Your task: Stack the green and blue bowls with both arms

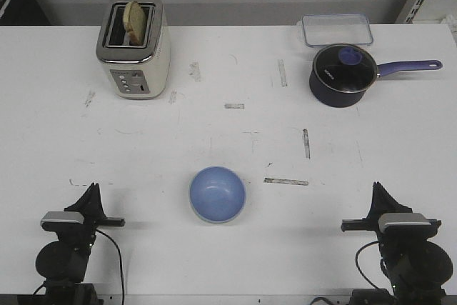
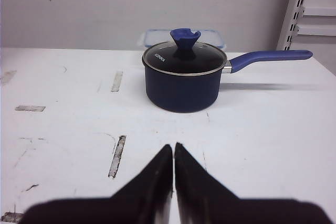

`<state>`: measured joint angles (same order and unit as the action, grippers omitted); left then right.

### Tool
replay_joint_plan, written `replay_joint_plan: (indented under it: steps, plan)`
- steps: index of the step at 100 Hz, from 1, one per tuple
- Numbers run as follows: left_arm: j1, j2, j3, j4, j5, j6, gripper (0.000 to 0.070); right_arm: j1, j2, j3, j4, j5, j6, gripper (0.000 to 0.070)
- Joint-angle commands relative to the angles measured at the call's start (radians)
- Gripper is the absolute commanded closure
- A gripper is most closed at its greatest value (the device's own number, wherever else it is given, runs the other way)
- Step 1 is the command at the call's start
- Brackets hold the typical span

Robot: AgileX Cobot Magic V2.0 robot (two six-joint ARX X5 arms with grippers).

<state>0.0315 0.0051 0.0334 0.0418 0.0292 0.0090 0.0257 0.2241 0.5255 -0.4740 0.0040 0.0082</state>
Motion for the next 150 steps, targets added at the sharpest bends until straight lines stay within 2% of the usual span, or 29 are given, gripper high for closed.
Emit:
replay_joint_plan:
  steps: [1,13,27,32,54,74,86,150]
  plan:
    - [0.0,-0.002,-0.021,0.011,0.0,-0.002,0.0699,0.001,-0.002,0.004,0.01,0.004,0.014,0.07]
    - [0.0,-0.002,-0.021,0.011,0.0,-0.002,0.0699,0.001,-0.004,0.002,0.017,0.005,0.012,0.07]
    - [0.0,-0.002,-0.021,0.011,0.0,-0.002,0.0699,-0.007,-0.026,-0.055,0.028,0.076,-0.004,0.07]
    - [0.0,-0.002,-0.021,0.011,0.0,-0.002,0.0699,-0.015,-0.05,-0.095,0.049,0.075,-0.004,0.07]
    - [0.0,-0.002,-0.021,0.011,0.0,-0.001,0.0699,-0.027,-0.228,-0.333,0.226,0.033,0.003,0.07]
    - [0.0,0.0,-0.02,0.01,0.0,-0.002,0.0699,-0.03,-0.223,-0.515,0.434,-0.049,0.017,0.07]
    - [0.0,-0.001,-0.02,0.012,0.0,-0.002,0.0699,-0.032,-0.223,-0.513,0.369,-0.056,0.017,0.07]
    - [0.0,-0.001,-0.02,0.011,0.0,-0.002,0.0699,-0.032,-0.223,-0.513,0.376,-0.056,0.02,0.07]
